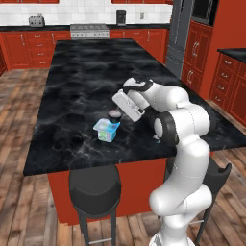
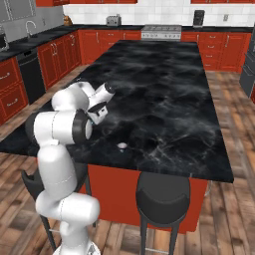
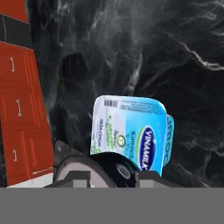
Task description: Stack the yogurt containers by placing the smaller containers on top of the larger containers.
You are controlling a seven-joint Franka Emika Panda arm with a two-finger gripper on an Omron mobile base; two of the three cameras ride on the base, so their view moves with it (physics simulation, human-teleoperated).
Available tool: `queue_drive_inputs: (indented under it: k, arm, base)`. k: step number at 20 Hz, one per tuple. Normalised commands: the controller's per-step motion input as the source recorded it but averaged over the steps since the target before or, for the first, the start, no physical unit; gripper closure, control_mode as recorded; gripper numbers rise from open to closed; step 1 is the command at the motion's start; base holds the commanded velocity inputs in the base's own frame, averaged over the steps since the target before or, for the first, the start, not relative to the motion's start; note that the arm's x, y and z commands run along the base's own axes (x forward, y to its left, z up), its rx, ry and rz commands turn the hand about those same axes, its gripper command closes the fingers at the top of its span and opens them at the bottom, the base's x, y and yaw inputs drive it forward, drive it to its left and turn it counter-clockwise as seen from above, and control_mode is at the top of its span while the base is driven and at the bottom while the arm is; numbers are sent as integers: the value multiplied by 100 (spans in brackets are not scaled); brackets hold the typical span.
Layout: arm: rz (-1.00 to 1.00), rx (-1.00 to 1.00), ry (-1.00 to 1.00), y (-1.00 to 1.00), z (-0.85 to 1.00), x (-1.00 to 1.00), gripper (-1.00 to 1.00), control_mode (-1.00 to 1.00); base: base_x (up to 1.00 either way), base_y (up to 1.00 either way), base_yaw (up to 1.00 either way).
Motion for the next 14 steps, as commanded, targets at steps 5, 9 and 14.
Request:
queue_drive_inputs:
  k: [5,9,14]
  arm:
    - [-10,0,-2,8,0,0,100,-100]
    - [-9,0,0,3,-6,1,100,-100]
    - [-8,0,0,0,-10,0,100,-100]
  base:
    - [0,0,0]
    - [0,0,0]
    - [0,0,0]
